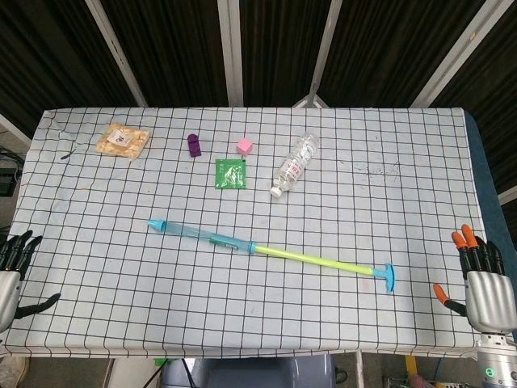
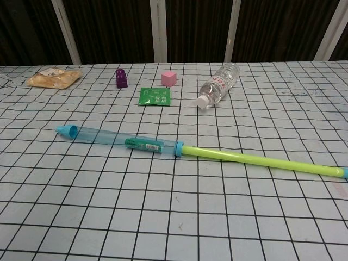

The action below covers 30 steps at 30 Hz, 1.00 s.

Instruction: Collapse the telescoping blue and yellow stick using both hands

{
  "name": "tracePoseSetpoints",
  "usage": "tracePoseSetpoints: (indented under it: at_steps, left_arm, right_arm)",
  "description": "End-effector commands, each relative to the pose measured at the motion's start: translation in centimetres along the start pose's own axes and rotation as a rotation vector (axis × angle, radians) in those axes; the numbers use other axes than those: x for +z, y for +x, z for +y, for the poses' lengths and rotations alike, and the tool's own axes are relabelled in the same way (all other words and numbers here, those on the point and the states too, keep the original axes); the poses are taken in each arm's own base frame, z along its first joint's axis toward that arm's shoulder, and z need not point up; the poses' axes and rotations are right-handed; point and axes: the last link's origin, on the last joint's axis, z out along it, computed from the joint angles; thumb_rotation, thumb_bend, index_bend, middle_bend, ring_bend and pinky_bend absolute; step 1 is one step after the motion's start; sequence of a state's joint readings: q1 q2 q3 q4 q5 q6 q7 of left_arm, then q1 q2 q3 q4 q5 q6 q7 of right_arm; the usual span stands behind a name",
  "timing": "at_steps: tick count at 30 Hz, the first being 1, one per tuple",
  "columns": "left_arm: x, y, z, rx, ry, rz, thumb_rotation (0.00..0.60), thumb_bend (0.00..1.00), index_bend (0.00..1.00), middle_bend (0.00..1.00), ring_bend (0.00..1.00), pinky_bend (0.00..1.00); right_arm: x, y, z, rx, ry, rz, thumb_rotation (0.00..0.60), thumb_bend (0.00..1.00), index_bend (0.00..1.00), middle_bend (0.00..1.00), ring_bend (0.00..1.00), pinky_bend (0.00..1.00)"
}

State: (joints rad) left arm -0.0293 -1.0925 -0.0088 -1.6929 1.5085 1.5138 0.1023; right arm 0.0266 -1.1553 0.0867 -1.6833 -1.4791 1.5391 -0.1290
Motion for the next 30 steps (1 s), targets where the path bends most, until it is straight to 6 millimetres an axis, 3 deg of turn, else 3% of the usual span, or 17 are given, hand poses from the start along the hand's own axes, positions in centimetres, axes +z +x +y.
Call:
tracePoseSetpoints:
  at_steps: [1,30]
  left_arm:
    - [0.02,0.01,0.03,0.0,0.0,0.0,0.6,0.11,0.0,0.0,0.0,0.0]
    - [-0.07,0.05,0.25,0.004,-0.009,-0.001,0.6,0.11,0.0,0.0,0.0,0.0]
  right_arm:
    - [-0.12,-0.05,0.05,-0.003,0.001,-0.001,0.6,0.27,0.0,0.0,0.0,0.0]
    - [-0.66,-0.07,-0.16,0.031,0.036,0.0,0.6,0.27,0.0,0.0,0.0,0.0]
